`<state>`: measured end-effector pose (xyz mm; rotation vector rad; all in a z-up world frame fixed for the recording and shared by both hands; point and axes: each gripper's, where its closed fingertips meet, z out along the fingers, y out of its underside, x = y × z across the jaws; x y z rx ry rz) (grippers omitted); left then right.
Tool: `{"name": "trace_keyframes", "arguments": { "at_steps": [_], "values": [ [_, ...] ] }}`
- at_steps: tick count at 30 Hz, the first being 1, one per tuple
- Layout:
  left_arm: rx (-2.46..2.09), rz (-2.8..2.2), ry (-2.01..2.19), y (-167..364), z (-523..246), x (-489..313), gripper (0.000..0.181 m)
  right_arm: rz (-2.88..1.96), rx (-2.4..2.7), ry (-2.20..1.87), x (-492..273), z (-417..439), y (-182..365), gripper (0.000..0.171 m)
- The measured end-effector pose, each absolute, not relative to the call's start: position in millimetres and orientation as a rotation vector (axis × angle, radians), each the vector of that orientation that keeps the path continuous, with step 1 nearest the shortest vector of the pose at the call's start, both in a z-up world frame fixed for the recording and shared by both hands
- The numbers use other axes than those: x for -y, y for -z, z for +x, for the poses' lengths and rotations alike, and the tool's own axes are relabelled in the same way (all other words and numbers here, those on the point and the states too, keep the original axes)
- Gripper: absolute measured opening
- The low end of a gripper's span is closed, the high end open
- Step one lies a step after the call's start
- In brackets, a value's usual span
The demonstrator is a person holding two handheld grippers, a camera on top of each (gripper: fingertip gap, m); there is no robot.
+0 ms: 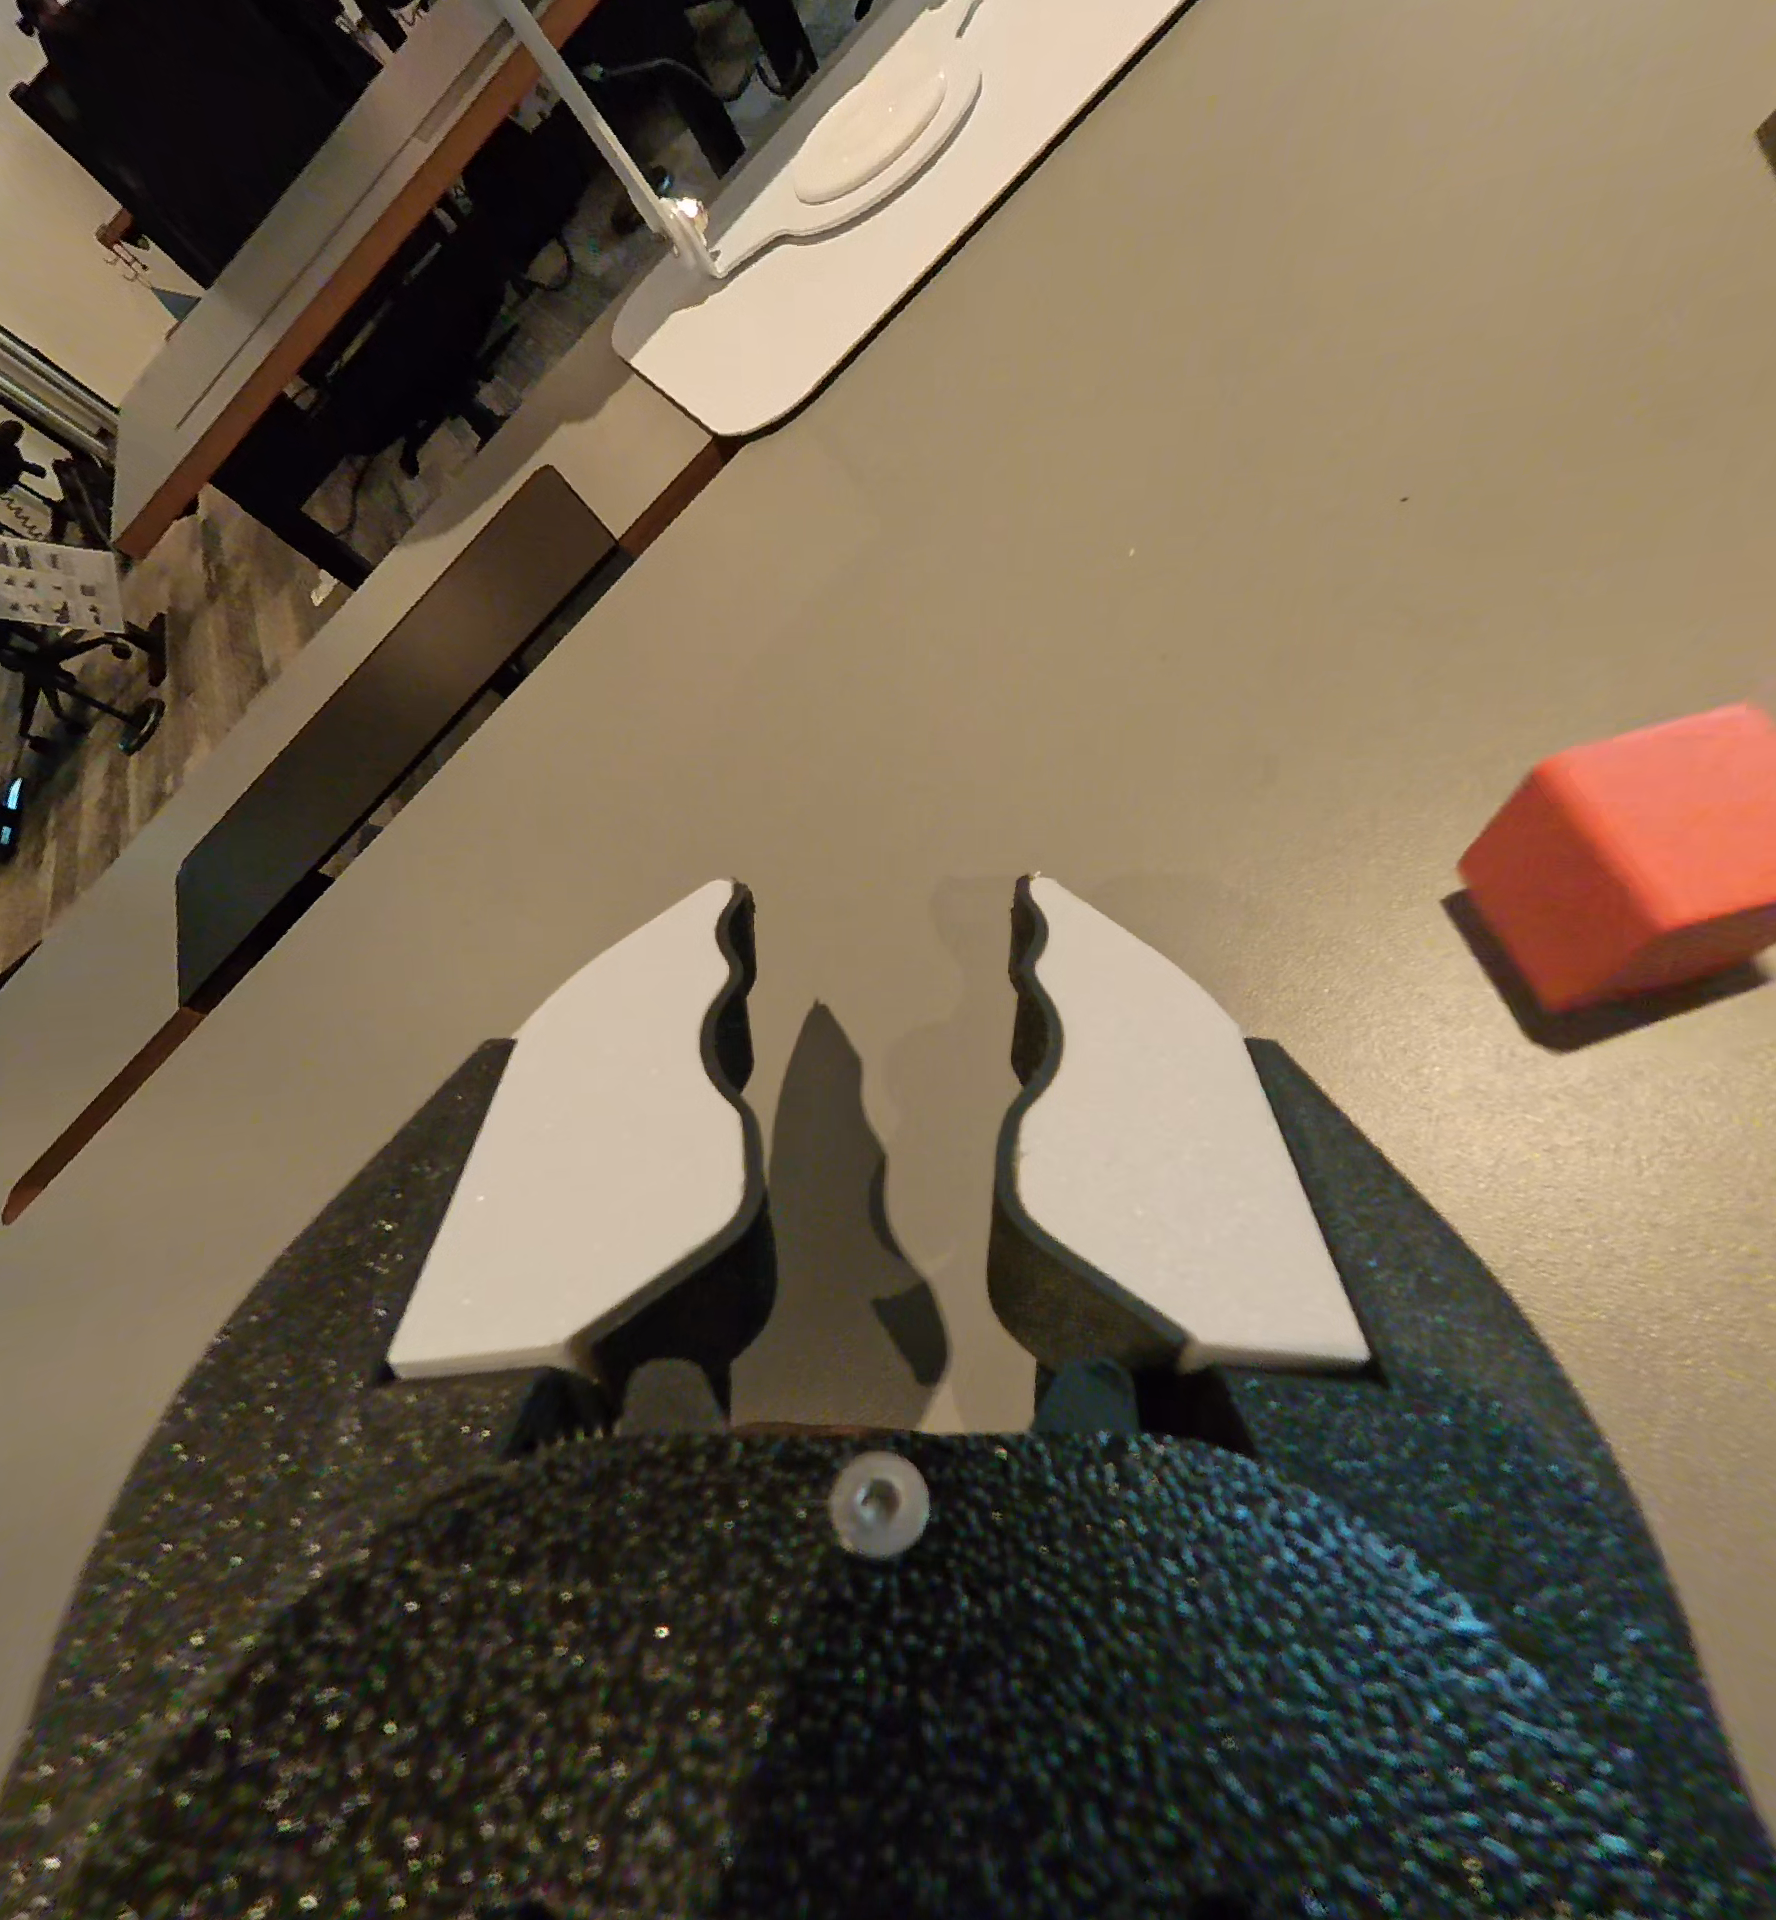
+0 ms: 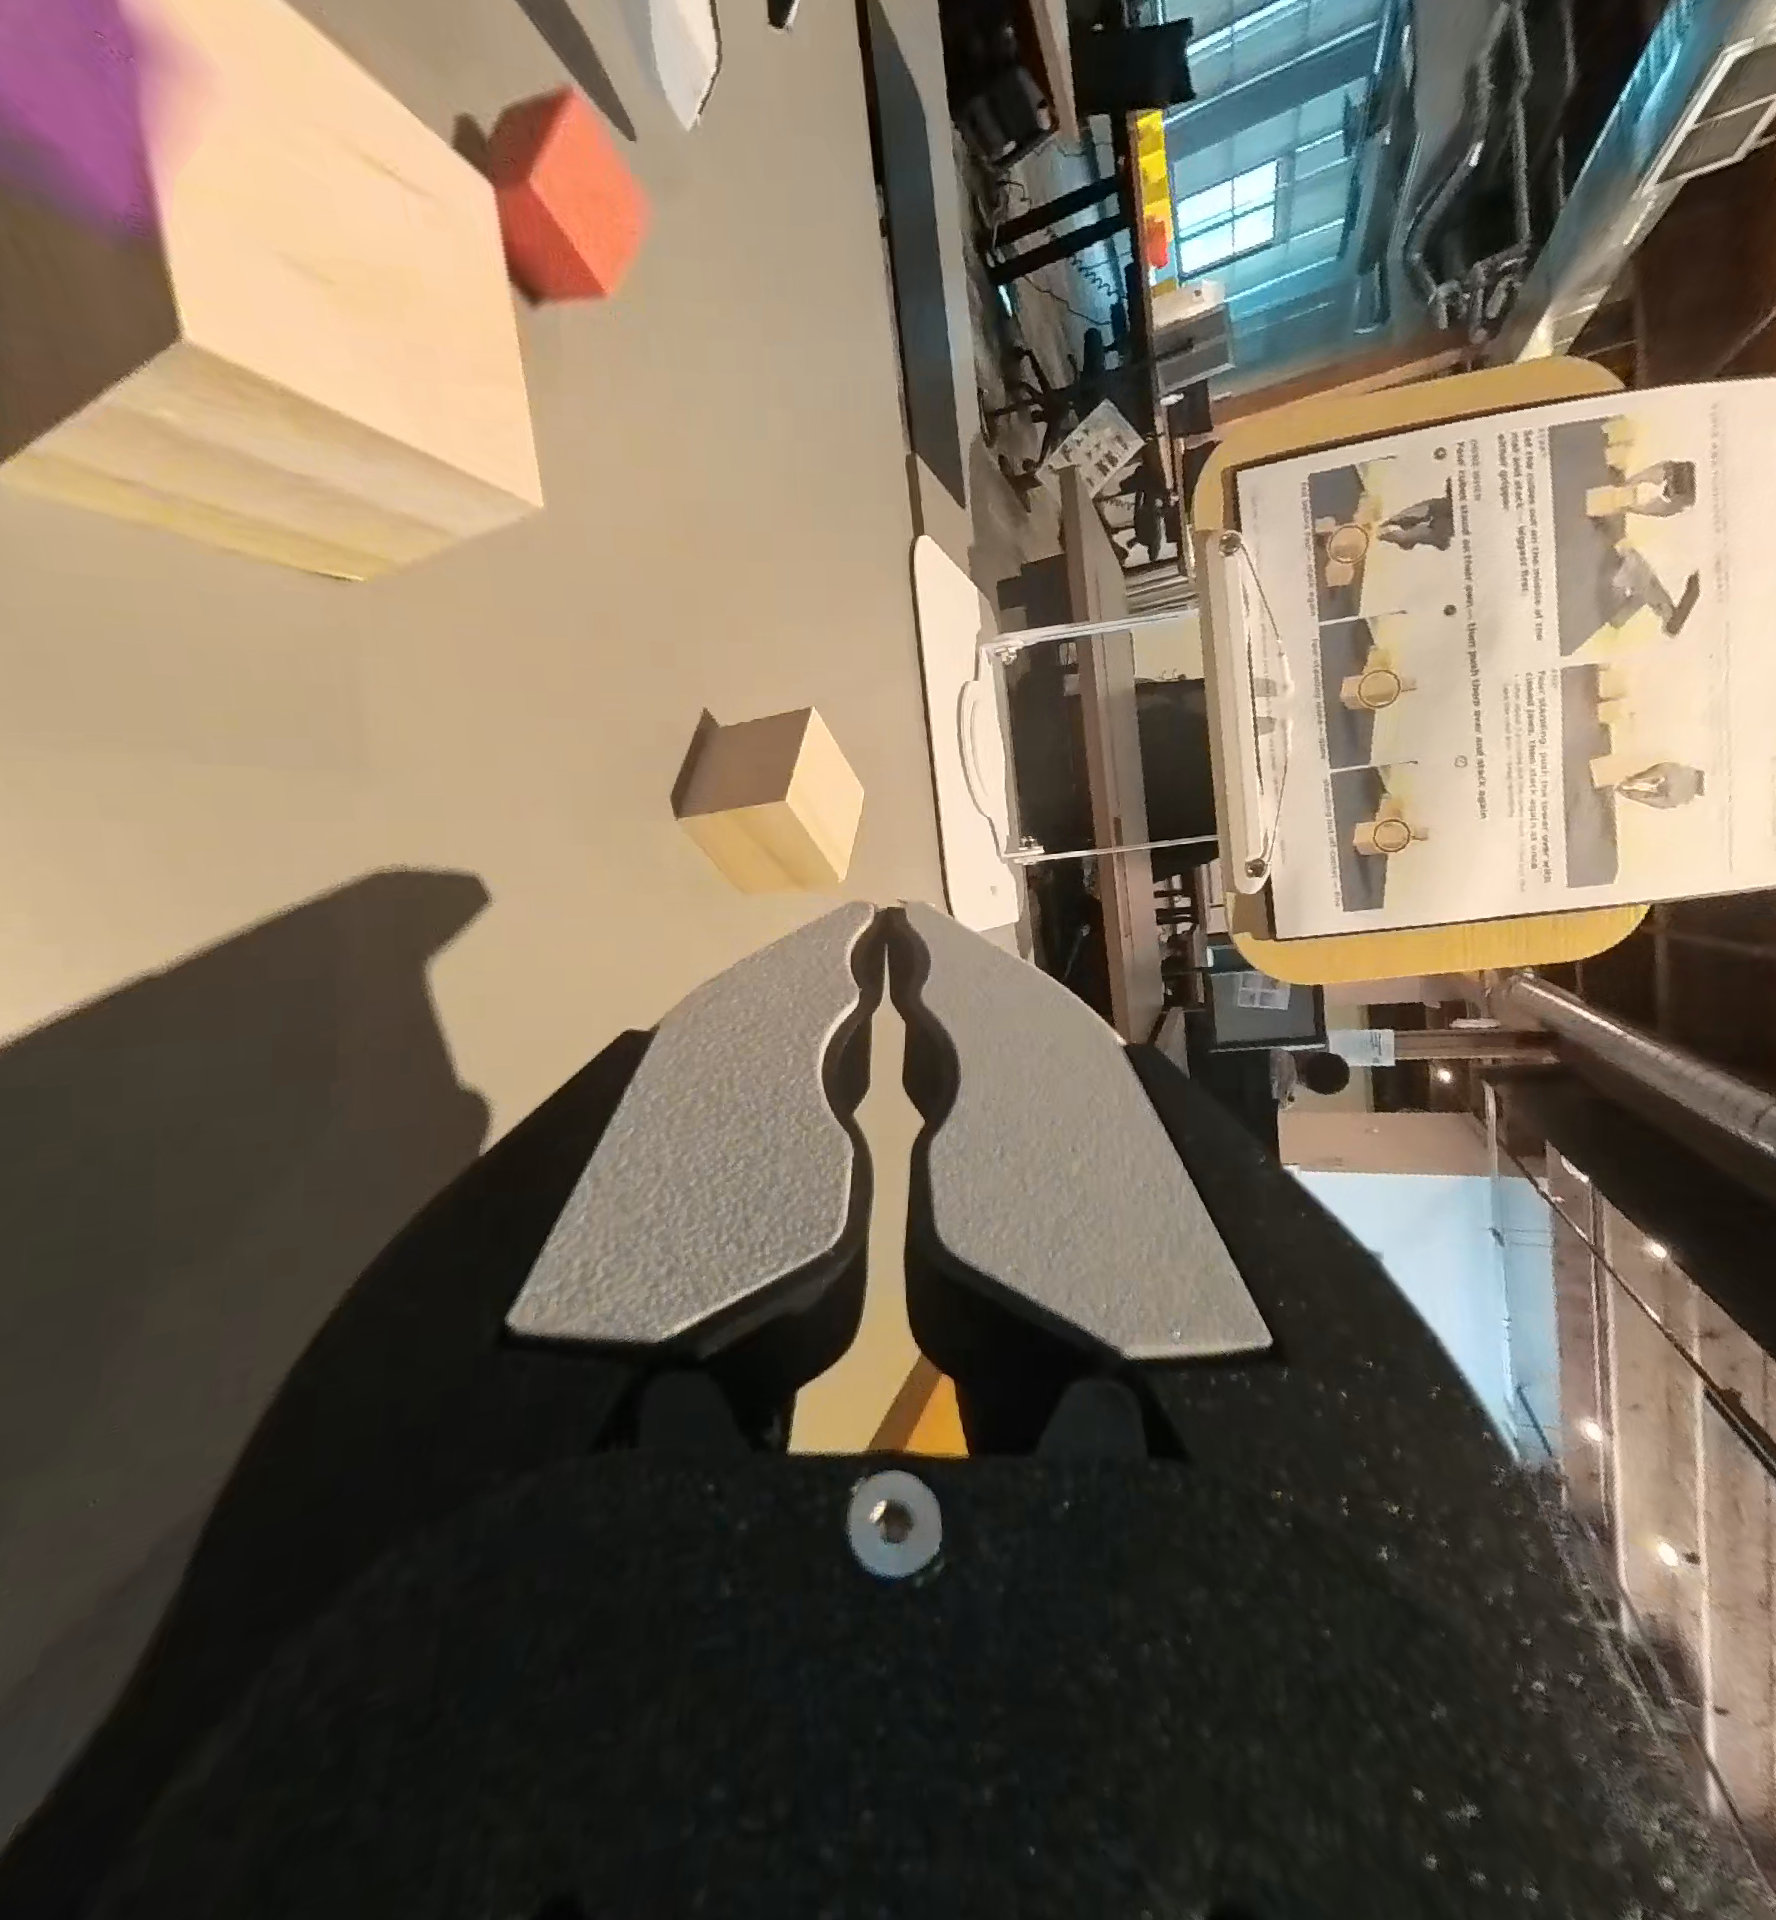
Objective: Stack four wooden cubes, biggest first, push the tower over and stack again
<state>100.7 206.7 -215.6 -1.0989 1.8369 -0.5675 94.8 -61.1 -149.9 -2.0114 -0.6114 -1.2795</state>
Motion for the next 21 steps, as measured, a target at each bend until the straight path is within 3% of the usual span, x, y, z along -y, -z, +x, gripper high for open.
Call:
{"name": "trace_keyframes", "arguments": {
  "at_steps": [1, 16, 21],
  "values": [
    [-1.837, -1.1, 0.568, 216, 101, -207, 0.047, -2.011, 0.61, 1.274, 61, 94, 150, 0.0],
    [-1.83, -1.106, 0.573, 215, 101, -208, 0.047, -2.01, 0.577, 1.185, 57, 90, 155, 0.0],
    [-1.791, -1.143, 0.636, 209, 101, -211, 0.048, -2.063, 0.254, 0.829, 56, 105, 167, 0.0]
  ]
}}
